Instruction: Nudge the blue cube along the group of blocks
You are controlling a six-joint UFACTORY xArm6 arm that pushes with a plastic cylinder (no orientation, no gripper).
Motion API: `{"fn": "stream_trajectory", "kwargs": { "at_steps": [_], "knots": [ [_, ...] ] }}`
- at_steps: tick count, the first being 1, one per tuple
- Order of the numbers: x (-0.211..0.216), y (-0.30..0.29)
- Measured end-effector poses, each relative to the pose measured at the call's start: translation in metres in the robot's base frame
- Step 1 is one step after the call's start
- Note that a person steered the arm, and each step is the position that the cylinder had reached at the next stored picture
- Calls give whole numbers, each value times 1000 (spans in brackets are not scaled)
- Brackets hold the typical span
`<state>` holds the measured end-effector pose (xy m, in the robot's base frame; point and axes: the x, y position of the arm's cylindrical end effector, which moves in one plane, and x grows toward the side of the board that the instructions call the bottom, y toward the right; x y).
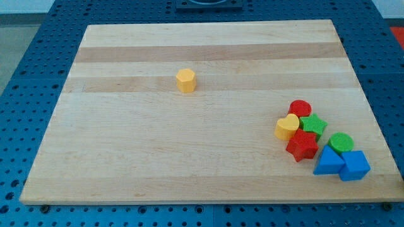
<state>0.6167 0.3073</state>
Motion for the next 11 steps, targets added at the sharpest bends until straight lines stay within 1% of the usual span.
{"fn": "stream_trajectory", "kwargs": {
  "at_steps": [2, 3, 4, 6, 7, 9, 10, 11],
  "knots": [
    [0, -41],
    [0, -49],
    [0, -49],
    [-19, -51],
    [-20, -54],
    [1, -57],
    [-2, -57],
    [-19, -61]
  ]
}}
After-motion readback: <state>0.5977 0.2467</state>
